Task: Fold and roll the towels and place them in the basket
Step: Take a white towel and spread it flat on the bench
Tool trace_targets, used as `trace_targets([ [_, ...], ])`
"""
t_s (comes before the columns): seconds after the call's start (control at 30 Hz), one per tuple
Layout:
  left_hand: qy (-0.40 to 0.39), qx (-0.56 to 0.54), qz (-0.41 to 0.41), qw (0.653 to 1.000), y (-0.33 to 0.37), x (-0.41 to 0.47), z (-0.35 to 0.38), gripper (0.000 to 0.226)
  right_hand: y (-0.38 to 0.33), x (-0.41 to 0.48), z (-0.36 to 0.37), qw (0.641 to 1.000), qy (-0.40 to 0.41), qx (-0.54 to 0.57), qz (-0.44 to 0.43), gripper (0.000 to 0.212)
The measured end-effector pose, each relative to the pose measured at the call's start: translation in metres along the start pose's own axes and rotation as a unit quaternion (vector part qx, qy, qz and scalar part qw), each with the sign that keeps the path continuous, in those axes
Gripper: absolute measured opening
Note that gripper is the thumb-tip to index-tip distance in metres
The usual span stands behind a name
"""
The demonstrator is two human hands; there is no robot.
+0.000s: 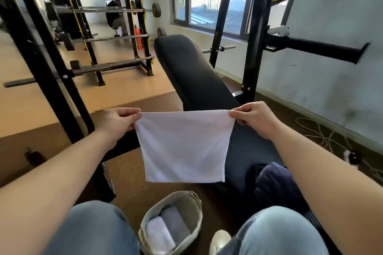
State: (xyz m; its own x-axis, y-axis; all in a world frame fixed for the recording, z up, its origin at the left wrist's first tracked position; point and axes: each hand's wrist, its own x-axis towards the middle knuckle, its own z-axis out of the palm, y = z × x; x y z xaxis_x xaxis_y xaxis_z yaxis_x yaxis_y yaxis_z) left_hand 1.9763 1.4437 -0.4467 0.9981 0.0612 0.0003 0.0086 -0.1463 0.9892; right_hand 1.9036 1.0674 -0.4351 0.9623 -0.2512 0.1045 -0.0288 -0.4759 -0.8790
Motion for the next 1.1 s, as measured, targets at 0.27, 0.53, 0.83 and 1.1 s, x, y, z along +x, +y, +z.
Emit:
trace_targets([
  [0.27, 0.016, 0.065, -0.021, 0.998, -0.058, -0.002, 0.001, 0.004, 0.050, -0.011, 0.050, 0.998, -0.011, 0.027, 0.053, 0.013],
  [0.53, 0.052, 0.035, -0.076, 0.995, -0.095, -0.015, 0.041, 0.011, 0.065, -0.015, 0.118, 0.985, 0.009, 0.082, 0.155, 0.016],
  [0.83, -0.031, 0.011, -0.084, 0.996, -0.106, -0.041, 0.096, 0.009, 0.060, -0.030, 0.154, 0.997, 0.024, -0.019, 0.066, 0.014],
  [1.1, -0.061, 0.003, -0.081, 0.995, -0.105, -0.044, 0.136, 0.012, 0.063, -0.036, 0.159, 0.994, -0.039, -0.096, -0.039, 0.016],
])
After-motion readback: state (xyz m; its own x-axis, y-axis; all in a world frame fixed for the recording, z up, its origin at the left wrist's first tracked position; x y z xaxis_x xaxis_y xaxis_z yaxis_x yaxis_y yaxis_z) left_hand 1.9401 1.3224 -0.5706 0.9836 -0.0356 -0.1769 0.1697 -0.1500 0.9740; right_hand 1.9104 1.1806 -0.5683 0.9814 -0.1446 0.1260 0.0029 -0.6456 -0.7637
